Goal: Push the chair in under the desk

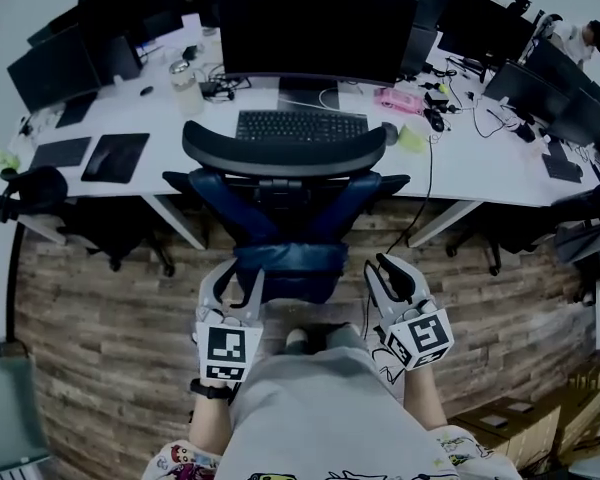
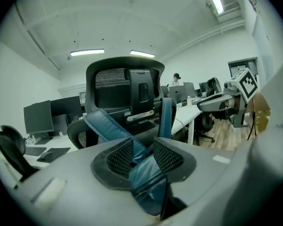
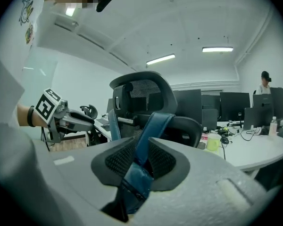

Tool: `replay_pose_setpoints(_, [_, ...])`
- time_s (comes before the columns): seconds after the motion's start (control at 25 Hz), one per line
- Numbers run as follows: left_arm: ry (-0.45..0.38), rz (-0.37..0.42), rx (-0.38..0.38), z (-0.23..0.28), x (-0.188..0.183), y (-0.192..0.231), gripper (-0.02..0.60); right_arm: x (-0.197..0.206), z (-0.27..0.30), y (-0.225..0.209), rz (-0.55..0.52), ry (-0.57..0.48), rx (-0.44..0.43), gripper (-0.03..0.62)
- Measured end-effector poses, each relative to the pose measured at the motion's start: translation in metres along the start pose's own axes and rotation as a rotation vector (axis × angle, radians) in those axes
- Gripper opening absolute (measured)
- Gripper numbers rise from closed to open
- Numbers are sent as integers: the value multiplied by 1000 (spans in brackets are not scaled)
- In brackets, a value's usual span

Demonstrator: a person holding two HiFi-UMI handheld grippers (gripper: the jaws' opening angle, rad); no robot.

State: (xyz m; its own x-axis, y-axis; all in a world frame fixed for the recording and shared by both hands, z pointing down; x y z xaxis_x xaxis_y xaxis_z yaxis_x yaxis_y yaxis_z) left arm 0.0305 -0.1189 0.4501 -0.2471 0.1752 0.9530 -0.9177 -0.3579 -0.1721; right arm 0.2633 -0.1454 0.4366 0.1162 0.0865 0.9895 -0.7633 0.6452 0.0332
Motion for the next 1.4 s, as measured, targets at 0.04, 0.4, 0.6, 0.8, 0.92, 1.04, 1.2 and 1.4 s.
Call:
replay_pose_setpoints(0.04, [-4, -16, 10, -1, 0, -4, 142, 2, -2, 0, 8, 0, 0, 76])
replay_pose_setpoints(0.4, [-30, -117, 77, -7, 0, -29, 31, 12, -21, 1, 59, 5, 17, 2])
replay_pose_setpoints(0.6, [-63, -162, 104, -9, -5, -32, 11, 9, -25, 2, 61, -20, 14, 2])
replay_pose_setpoints(0.8, [-66, -149, 122, -7, -7, -34, 11, 7, -27, 1, 51, -22, 21, 0])
replay_pose_setpoints(0.92, [-70, -139, 124, -6, -9, -32, 11, 7, -26, 2, 51, -18, 17, 0])
replay_pose_setpoints(1.04, [-77, -143, 121, -4, -9, -30, 11, 7, -24, 0, 53, -18, 17, 0])
replay_pose_setpoints(1.2, [-78, -139, 115, -3, -9, -27, 11, 5, -22, -1, 46, -13, 16, 0])
replay_pose_setpoints(1.4, [-76, -146, 102, -2, -7, -24, 11, 6, -18, -1, 50, -14, 9, 0])
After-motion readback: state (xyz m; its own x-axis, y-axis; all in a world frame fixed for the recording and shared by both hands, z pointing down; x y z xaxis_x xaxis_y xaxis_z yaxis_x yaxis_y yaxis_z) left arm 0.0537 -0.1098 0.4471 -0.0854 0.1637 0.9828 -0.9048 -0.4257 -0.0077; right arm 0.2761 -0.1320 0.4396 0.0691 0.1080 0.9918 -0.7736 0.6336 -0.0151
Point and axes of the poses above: the fingertips, and each gripper's own axes: z forward along the fingers, y to its left, x out of its underside, the point moved 3 cm from there along -z, backward along the fingers, and after that the axes turned 3 degrees about -y, right-handed, at the moved point
